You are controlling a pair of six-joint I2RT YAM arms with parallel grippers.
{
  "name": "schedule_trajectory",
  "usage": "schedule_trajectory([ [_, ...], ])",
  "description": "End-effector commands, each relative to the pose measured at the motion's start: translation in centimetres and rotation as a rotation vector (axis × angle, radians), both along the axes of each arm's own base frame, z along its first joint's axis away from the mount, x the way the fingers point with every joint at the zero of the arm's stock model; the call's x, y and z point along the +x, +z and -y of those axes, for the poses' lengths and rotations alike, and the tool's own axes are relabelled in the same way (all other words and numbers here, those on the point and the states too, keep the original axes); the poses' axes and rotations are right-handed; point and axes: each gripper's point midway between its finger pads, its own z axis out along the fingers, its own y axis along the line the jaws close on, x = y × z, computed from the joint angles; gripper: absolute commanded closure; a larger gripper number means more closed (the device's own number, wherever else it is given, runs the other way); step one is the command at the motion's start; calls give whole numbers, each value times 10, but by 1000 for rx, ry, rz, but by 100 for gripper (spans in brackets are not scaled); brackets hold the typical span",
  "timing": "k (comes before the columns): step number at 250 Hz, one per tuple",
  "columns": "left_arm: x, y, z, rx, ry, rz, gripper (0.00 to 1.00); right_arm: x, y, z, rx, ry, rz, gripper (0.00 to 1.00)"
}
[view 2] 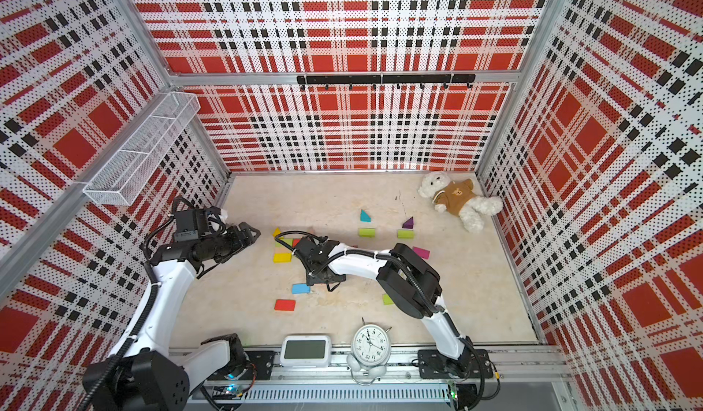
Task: Assemble a carrot with building blocks
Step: Pick up the building block from the center of the board.
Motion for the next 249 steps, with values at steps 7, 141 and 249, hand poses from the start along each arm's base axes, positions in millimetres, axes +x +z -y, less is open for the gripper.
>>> schedule_trajectory([
  [7,-3,5,1,-21,-23,32,15,-3,-5,-3,-25,-27,-2,27],
  [141,-1,-2,1,-54,-26,15,14,0,-1,-1,-11,-43,26,47],
  [249,2,-8,-8,-41,6,-7,15,31,10,-21,24,15,100,47],
])
